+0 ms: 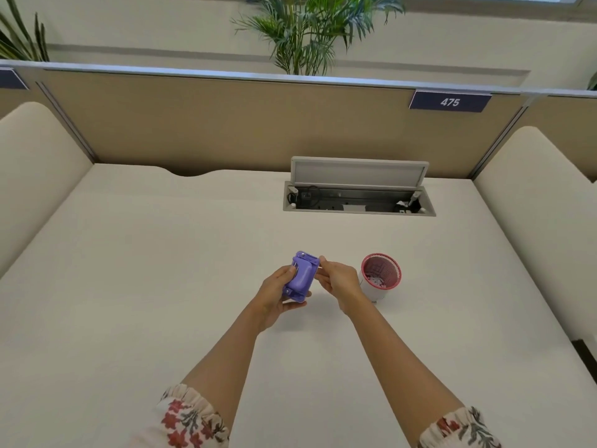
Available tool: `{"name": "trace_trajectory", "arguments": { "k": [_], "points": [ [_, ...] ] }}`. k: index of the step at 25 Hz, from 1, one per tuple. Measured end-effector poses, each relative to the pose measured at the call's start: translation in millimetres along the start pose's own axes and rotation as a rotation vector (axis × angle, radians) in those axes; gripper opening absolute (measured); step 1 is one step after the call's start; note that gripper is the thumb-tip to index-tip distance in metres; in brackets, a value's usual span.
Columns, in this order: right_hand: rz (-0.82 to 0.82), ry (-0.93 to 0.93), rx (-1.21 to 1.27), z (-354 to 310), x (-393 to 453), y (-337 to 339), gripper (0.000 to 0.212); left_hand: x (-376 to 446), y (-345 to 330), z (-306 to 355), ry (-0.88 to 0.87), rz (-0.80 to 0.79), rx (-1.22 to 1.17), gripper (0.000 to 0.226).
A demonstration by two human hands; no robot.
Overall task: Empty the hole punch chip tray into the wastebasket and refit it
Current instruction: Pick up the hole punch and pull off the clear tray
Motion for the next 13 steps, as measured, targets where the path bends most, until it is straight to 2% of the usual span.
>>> {"name": "trace_trajectory", "arguments": {
  "k": [3, 5, 8, 13],
  "points": [
    [0.099, 0.176, -0.108, 2, -9, -2, 0.035, 2, 0, -5, -0.021, 0.038, -0.012, 0.025],
    [0.019, 0.283, -0.201, 3, -21, -7, 0.036, 4, -1, -5, -0.032, 0.045, -0.027, 0.026],
    [-0.085, 0.388, -0.293, 6, -29, -9, 0.022, 5, -5, -1, -0.003, 0.062, -0.067, 0.03],
    [-0.19, 0.443, -0.385, 5, -32, -3, 0.021, 9, -2, 5, 0.067, 0.144, -0.061, 0.043]
  ]
}}
Point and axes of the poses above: each hand's wrist, its own x-axis towards the middle knuckle, its own y-axis out of the back of the hand, z = x × y, the point moved 1 cm from there along x, towards the middle knuckle, and after that the axes turned 13 degrees about z, right-handed, at the moved point
